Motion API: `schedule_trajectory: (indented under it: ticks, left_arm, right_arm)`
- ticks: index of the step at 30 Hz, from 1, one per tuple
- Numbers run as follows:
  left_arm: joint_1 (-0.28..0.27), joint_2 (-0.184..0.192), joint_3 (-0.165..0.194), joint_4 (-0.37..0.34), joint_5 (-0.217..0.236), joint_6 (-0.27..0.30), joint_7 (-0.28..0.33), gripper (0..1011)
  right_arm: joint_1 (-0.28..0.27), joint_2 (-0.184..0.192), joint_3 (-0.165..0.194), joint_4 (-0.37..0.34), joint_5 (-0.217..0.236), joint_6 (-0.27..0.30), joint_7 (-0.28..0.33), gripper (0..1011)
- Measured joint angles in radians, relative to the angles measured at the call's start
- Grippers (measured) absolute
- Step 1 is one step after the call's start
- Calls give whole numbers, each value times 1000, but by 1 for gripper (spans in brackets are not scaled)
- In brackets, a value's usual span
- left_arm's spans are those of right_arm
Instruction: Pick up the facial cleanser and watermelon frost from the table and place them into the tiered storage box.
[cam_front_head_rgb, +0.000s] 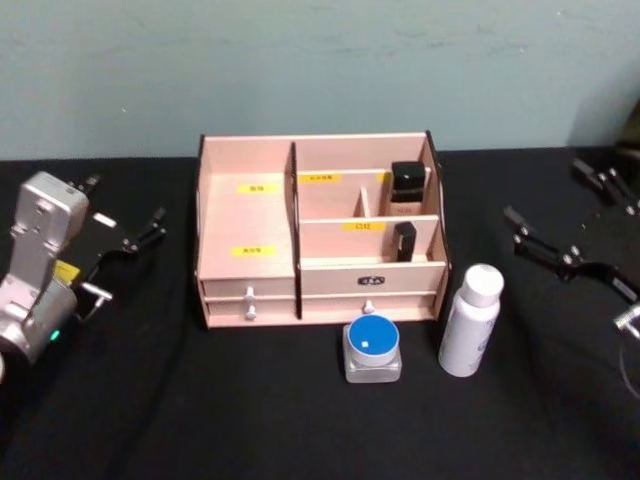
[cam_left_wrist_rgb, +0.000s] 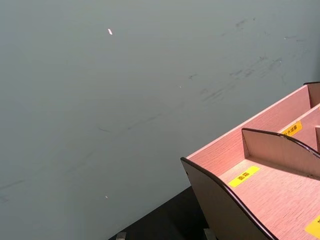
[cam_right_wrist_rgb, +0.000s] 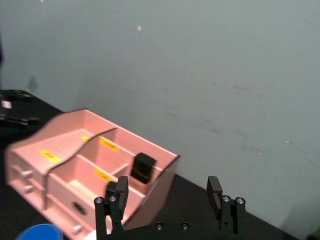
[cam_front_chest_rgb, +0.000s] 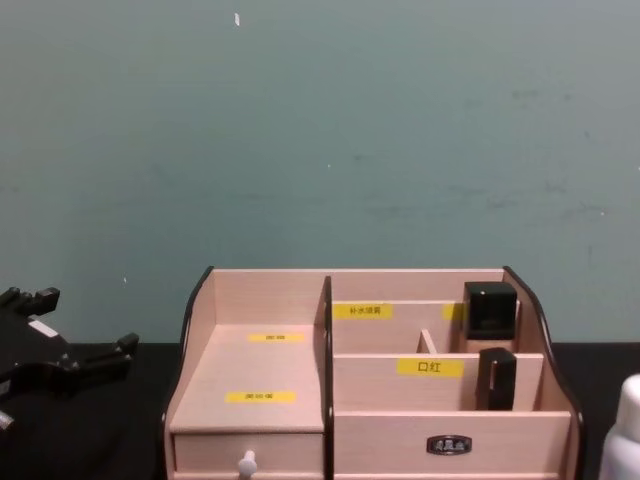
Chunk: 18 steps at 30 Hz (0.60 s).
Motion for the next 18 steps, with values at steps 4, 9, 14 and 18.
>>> schedule_trajectory:
  ticks: [4,9,14,18]
  left_arm:
    - [0,0,0,0,0,0,0,1001]
    - [0,0,0,0,0,0,0,1001]
    - [0,0,0,0,0,0,0,1001]
    - [0,0,0,0,0,0,0,1001]
  right_arm:
    - [-75,15,35,-56,26,-7,18,1000]
    - [-155,28,57,-105,33,3,30,1000]
    - [-194,32,59,-117,32,29,38,1000]
    - [-210,29,58,-113,28,44,51,1000]
